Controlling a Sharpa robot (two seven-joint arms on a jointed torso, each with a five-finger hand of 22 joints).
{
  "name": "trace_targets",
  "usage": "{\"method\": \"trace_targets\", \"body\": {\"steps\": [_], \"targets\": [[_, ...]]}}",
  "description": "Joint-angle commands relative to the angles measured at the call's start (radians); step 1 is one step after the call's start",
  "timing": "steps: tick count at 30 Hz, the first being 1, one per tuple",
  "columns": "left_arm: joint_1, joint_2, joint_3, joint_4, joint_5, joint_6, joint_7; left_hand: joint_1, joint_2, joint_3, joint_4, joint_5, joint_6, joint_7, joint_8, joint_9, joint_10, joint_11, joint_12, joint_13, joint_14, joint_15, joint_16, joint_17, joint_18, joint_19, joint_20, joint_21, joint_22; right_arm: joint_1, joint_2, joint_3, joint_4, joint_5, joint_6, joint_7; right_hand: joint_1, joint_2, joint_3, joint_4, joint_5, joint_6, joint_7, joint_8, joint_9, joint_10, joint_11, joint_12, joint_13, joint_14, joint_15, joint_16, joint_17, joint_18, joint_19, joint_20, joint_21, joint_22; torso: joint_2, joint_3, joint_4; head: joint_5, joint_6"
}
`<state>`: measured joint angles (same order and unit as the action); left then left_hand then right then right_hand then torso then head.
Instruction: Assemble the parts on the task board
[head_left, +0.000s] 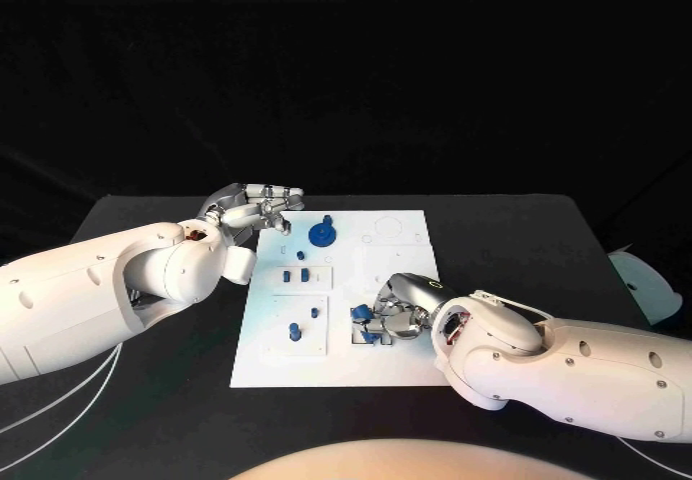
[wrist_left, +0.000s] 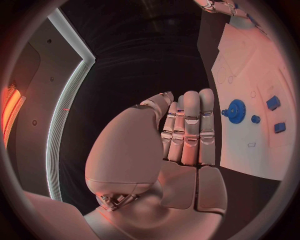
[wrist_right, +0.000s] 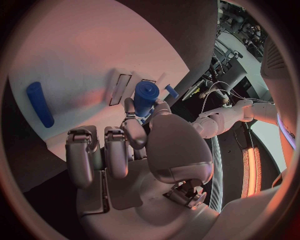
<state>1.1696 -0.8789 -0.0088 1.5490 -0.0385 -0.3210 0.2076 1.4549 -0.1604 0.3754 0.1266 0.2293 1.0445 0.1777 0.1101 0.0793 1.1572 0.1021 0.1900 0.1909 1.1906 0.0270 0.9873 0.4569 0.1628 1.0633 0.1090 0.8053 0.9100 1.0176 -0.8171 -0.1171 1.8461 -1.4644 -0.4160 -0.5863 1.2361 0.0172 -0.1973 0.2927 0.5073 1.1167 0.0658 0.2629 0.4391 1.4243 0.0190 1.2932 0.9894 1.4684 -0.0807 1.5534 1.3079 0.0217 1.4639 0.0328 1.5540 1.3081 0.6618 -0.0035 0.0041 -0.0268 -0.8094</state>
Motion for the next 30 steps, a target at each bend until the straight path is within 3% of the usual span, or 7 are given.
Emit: {"method": "trace_targets", "body": {"steps": [1, 7, 14, 20, 23, 30], "targets": [[0.001, 0.001, 0.001, 0.004, 0.003, 0.014, 0.004, -0.009, 0.001, -0.005, 0.000, -0.002, -0.007, 0.000, 0.006, -0.001, -0.006, -0.001, 0.006, 0.002, -0.007, -0.003, 0.002, -0.002, 0.013, 0.000, 0.007, -0.005, -0.001, 0.000, 0.005, 0.000, -0.003, 0.008, 0.028, 0.002, -0.010, -0.002, -0.008, -0.002, -0.009, 0.035, -0.027, 0.005, 0.002, 0.076, -0.051, 0.144, 0.448, 0.095, -0.008, 0.004, 0.232, -0.019, 0.102, -0.008, 0.004, 0.259, 0.000, 0.0002, 0.0009, 0.001, -0.002], [0.001, 0.001, 0.001, 0.004, 0.003, 0.014, 0.003, -0.009, 0.001, -0.005, 0.000, -0.002, -0.007, 0.000, 0.006, -0.001, -0.006, -0.001, 0.006, 0.002, -0.007, -0.003, 0.002, -0.002, 0.013, 0.000, 0.007, -0.005, -0.001, 0.000, 0.008, 0.000, -0.011, -0.001, 0.028, -0.002, -0.029, 0.003, -0.021, -0.002, -0.047, 0.035, -0.029, 0.007, 0.012, 0.076, -0.053, 0.140, 0.446, 0.095, -0.010, 0.004, 0.232, -0.019, 0.102, -0.011, 0.003, 0.259, -0.001, 0.0000, 0.0015, 0.003, -0.003], [0.001, 0.000, 0.001, 0.005, 0.003, 0.014, 0.002, -0.010, 0.002, -0.006, 0.002, -0.002, -0.007, 0.000, 0.006, -0.001, -0.008, -0.001, 0.008, 0.002, -0.007, -0.003, 0.002, -0.002, 0.013, 0.000, 0.007, -0.006, -0.001, 0.000, 0.008, 0.000, -0.017, -0.017, 0.025, -0.005, -0.094, 0.011, -0.059, -0.001, -0.192, 0.035, -0.030, 0.011, 0.031, 0.077, -0.054, 0.134, 0.444, 0.095, -0.011, 0.003, 0.231, -0.018, 0.101, -0.012, 0.002, 0.258, 0.000, -0.0003, 0.0020, 0.002, -0.002], [0.001, -0.001, 0.001, 0.005, 0.003, 0.014, 0.002, -0.010, 0.002, -0.006, 0.002, -0.002, -0.007, 0.000, 0.006, -0.001, -0.008, -0.001, 0.008, 0.002, -0.007, -0.003, 0.002, -0.002, 0.013, 0.000, 0.007, -0.006, -0.001, 0.000, 0.010, 0.000, -0.016, -0.024, 0.027, -0.005, -0.131, -0.004, -0.072, 0.000, -0.268, 0.032, -0.030, 0.012, 0.044, 0.077, -0.053, 0.131, 0.446, 0.095, -0.011, 0.003, 0.231, -0.018, 0.101, -0.012, 0.001, 0.258, 0.000, -0.0004, 0.0024, 0.002, -0.002], [0.001, -0.001, 0.001, 0.006, 0.003, 0.014, 0.002, -0.010, 0.002, -0.006, 0.002, -0.002, -0.007, 0.000, 0.006, -0.001, -0.008, -0.001, 0.008, 0.002, -0.007, -0.003, 0.002, -0.002, 0.013, 0.000, 0.007, -0.006, -0.001, 0.000, 0.010, 0.000, -0.014, -0.028, 0.028, -0.004, -0.149, -0.023, -0.063, 0.001, -0.303, 0.030, -0.029, 0.012, 0.052, 0.077, -0.052, 0.130, 0.446, 0.095, -0.011, 0.003, 0.230, -0.018, 0.100, -0.012, 0.000, 0.258, 0.000, -0.0003, 0.0025, 0.002, -0.003], [0.001, -0.002, 0.001, 0.006, 0.003, 0.013, 0.002, -0.010, 0.002, -0.006, 0.002, -0.002, -0.007, 0.000, 0.006, -0.001, -0.008, -0.001, 0.008, 0.002, -0.007, -0.003, 0.002, -0.002, 0.013, 0.000, 0.007, -0.006, -0.001, 0.000, 0.004, 0.000, -0.005, -0.046, 0.008, -0.002, -0.147, -0.031, -0.048, 0.000, -0.302, 0.027, -0.028, 0.011, 0.057, 0.077, -0.052, 0.129, 0.447, 0.095, -0.010, 0.002, 0.229, -0.018, 0.100, -0.012, -0.002, 0.257, -0.001, -0.0002, 0.0034, 0.001, -0.002]]}}
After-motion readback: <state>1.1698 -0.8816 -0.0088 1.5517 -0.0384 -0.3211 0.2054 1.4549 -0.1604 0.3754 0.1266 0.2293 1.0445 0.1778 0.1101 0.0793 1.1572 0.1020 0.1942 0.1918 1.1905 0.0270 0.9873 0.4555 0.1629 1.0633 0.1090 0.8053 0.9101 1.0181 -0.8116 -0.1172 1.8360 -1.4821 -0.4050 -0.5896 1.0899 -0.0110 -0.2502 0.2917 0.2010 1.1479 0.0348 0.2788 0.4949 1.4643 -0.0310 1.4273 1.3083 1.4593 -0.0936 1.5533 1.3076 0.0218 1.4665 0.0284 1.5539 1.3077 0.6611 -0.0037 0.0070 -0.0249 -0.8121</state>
